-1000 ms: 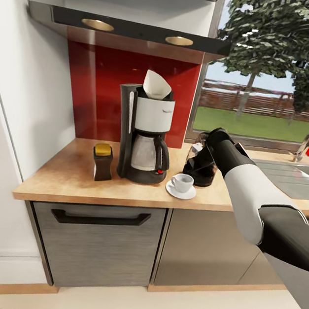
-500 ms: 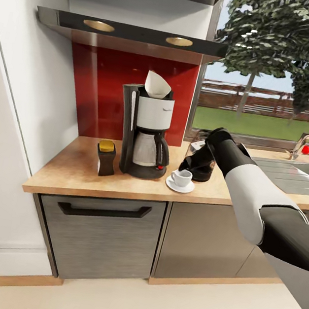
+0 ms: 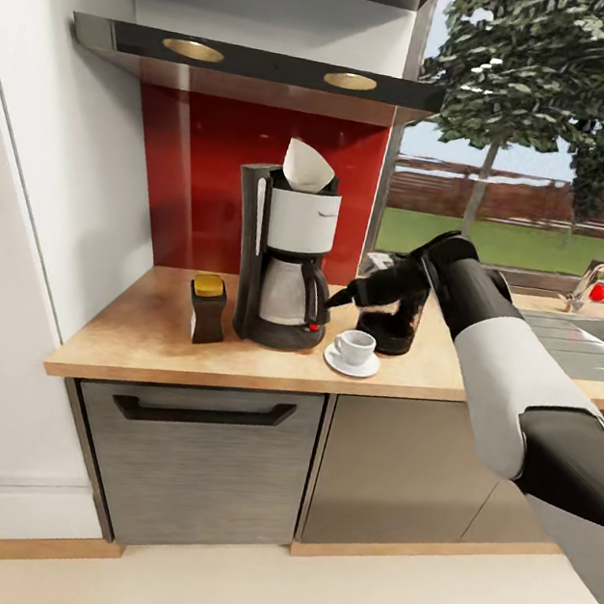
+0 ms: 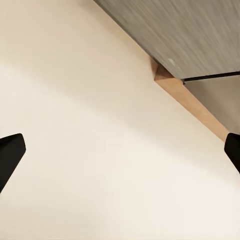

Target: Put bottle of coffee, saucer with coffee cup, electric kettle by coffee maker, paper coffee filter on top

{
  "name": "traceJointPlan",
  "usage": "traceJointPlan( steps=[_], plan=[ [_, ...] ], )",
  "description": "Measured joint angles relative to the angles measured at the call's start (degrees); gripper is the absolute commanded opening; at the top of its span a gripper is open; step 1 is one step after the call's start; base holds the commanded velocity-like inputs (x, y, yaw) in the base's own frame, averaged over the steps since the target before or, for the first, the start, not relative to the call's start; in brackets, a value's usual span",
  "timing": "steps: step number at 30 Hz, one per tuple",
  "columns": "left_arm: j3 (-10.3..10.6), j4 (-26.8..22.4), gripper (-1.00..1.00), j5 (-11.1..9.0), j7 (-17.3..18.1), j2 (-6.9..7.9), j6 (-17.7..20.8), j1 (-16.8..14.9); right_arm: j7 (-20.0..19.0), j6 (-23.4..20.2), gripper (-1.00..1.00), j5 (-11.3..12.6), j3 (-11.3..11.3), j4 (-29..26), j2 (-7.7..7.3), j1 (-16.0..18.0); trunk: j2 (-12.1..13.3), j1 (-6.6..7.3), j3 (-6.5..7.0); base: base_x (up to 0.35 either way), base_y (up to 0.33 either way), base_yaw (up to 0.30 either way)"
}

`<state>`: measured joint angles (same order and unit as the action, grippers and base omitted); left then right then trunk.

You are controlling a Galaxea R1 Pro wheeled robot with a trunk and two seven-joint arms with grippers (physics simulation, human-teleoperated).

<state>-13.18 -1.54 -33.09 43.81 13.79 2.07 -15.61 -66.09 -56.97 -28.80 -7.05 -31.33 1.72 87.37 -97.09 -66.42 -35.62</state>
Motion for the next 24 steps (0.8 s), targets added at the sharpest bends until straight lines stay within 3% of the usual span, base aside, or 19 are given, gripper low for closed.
traceJointPlan(
  steps=[3, 5, 9, 11, 13, 16, 19, 22, 24],
  plan=[
    [0.0, 0.01, 1.0, 0.0, 0.0, 0.0, 0.0, 0.0, -7.85, 1.68, 1.0, 0.08, -0.08, -0.7, -0.34, -2.51, 0.0, 0.0, 0.0, 0.0, 0.0, 0.0],
    [0.0, -0.02, 1.0, 0.0, 0.01, 0.0, 0.0, 0.0, -13.74, 7.08, 1.0, 0.1, -0.18, -1.07, -0.42, -5.95, 0.01, -0.01, -0.01, 0.0, 0.0, 0.0],
    [0.0, -0.03, 1.0, 0.0, 0.03, 0.0, 0.0, 0.0, -19.74, 16.12, 1.0, 0.16, -0.13, -1.29, -0.49, -12.9, 0.01, -0.01, -0.02, 0.0, 0.0, 0.0],
    [0.0, -0.01, 1.0, 0.0, 0.03, 0.0, 0.0, 0.0, -20.87, 19.32, 1.0, 0.65, -0.1, -1.36, -0.5, -15.59, 0.01, 0.0, -0.01, 0.0, 0.0, 0.0],
    [0.0, -0.01, 1.0, 0.0, 0.07, 0.0, 0.0, -0.02, -22.06, 25.22, 1.0, 3.04, -0.15, -1.39, -0.51, -20.11, 0.01, -0.01, -0.02, 0.0, 0.0, 0.0],
    [0.0, -0.03, 1.0, 0.01, 0.09, 0.0, 0.0, 0.0, -22.7, 30.76, 1.0, 5.82, -0.19, -1.39, -0.78, -26.15, 0.01, 0.0, -0.01, 0.0, 0.0, 0.0],
    [-0.01, -0.02, 1.0, 0.01, 0.09, 0.0, 0.0, -0.04, -22.86, 34.65, 1.0, 6.43, -0.25, -1.38, -1.14, -33.03, 0.01, 0.0, -0.02, 0.0, 0.0, 0.0],
    [0.0, 0.0, 1.0, 0.0, 0.08, 0.0, 0.0, -0.03, -22.8, 37.01, 1.0, 6.22, -0.08, -1.32, -1.76, -37.58, 0.0, 0.0, -0.01, 0.0, 0.0, 0.0],
    [0.0, 0.0, 1.0, 0.01, 0.07, 0.0, 0.0, -0.01, -22.6, 38.23, 1.0, 6.08, 0.03, -1.16, -3.19, -41.56, 0.0, 0.0, -0.01, 0.0, 0.0, 0.0]
  ],
)
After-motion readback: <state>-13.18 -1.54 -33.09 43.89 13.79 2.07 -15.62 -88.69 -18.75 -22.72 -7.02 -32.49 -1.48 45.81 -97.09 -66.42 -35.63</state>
